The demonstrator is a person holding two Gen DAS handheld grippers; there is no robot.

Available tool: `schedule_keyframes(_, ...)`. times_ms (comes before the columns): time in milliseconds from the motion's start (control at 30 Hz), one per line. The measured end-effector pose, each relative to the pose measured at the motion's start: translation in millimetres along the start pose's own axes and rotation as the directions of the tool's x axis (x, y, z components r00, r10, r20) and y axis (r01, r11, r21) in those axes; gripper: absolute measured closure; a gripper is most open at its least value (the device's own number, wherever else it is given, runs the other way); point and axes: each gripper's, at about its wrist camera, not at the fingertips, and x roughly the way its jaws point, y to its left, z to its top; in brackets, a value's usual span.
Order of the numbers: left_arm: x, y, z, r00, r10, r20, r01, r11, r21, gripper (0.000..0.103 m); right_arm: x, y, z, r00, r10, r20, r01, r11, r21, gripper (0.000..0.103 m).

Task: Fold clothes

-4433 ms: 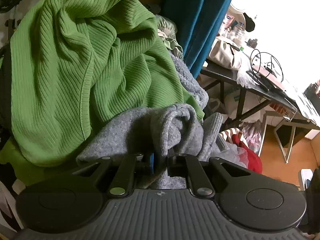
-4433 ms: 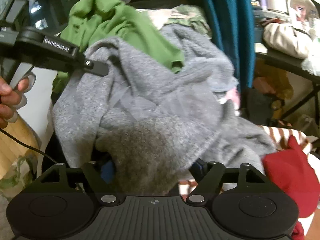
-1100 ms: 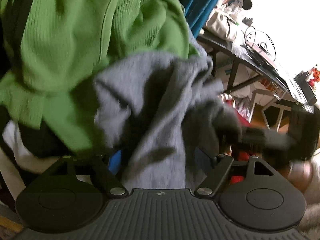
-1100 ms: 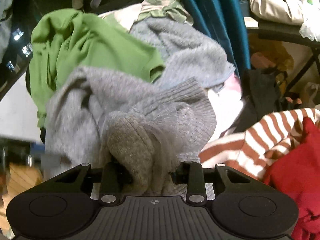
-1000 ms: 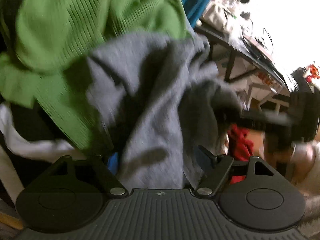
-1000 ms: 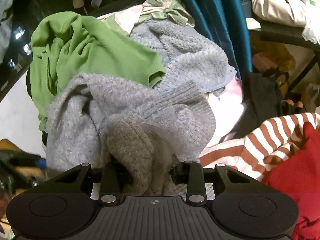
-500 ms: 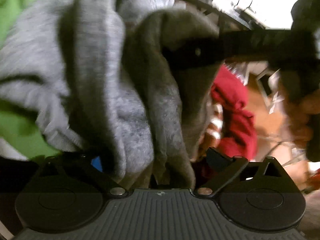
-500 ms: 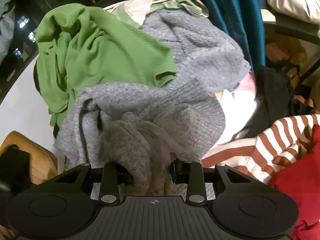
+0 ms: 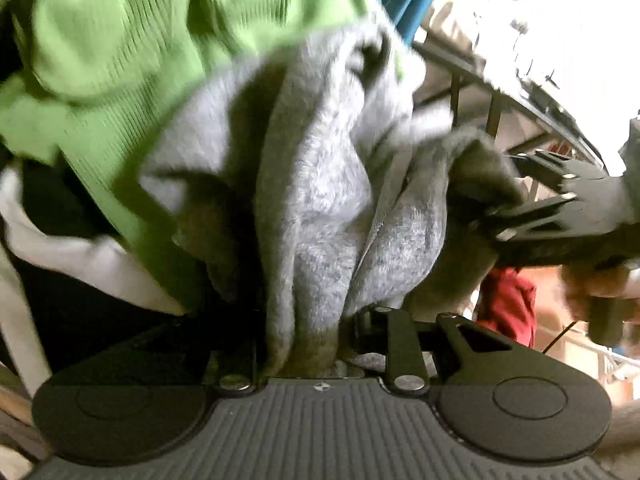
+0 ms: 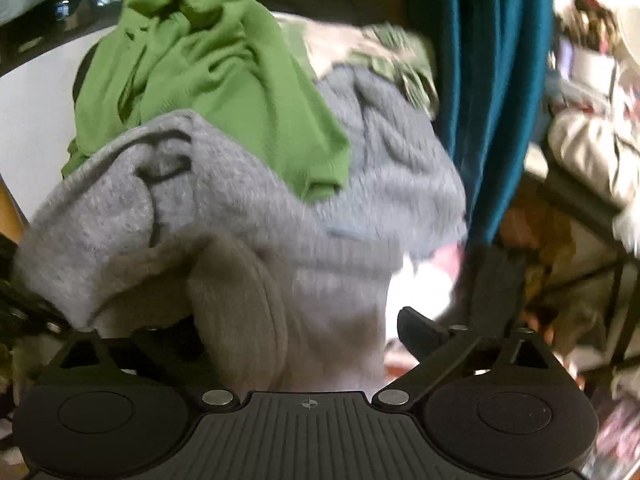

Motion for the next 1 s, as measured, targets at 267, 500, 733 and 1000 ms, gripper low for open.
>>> schedule_keyframes(267, -11, 5, 5, 0.998, 0.036, 0.059, -0.034, 0.999, -0.029, 0.077, 61, -21, -1, 0.989, 0.133, -0.058, -0.124, 0.984, 0.131, 0.001)
schedule_keyframes(500, -21, 8, 13, 0.994, 0.062, 0.092, -0.056, 0.996, -0.069, 0.077, 74, -12, -19, 0.937, 0.31, -0.159, -0.263, 0.929, 0.259, 0.038)
schedule_keyframes(733, -43, 12, 22, 0.984, 0.093, 0.15, -0.08, 0.993, -0.088, 0.077, 25, 11, -23, 0.879, 0.469, -0.085, -0.424, 0.851, 0.31, 0.071)
schedule_keyframes(1000, -87, -7, 62, 0.936, 0.085, 0.343, -0.069, 0.996, -0.059, 0.077, -25, 10, 32, 0.886, 0.414, 0.21, -0.462, 0.823, 0.329, 0.073)
